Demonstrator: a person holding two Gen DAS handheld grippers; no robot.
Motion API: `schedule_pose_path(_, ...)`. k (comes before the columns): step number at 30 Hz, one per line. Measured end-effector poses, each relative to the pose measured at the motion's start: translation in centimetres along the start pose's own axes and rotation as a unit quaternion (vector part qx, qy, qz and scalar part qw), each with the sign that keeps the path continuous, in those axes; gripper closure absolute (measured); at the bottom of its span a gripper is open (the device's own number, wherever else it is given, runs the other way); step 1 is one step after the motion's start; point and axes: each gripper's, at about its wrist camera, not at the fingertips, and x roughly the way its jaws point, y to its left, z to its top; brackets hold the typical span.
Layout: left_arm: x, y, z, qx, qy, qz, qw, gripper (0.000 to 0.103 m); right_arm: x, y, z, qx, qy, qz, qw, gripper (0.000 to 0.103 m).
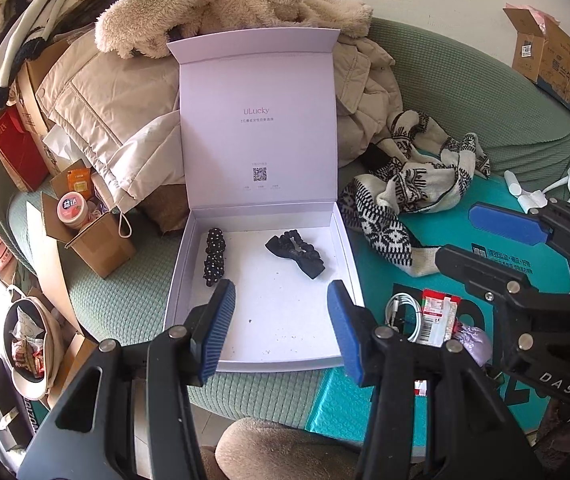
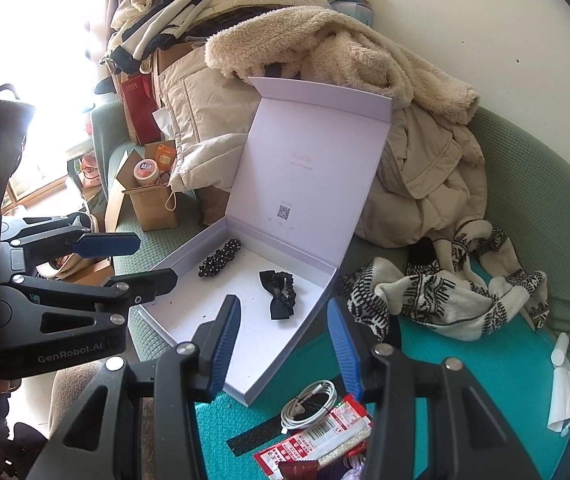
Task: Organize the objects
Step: 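Move both tools back toward the remaining items on the mat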
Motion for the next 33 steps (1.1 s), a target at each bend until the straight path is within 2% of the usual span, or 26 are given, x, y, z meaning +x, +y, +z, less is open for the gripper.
schedule_pose_path(18, -1.6, -8.1, -4.5, 0.033, 0.013, -0.051, 0.998, 0.056, -5.7, -2.4, -6.8, 0.037, 0.011, -0.037, 0.999, 0.058)
schedule_pose_path(33, -1.3, -14.0, -7.7, 0.057, 0.026, -0.099, 0.9931, 0.056, -8.1, -5.1, -12.1, 0.077, 0.03, -0.061, 0.995, 0.058)
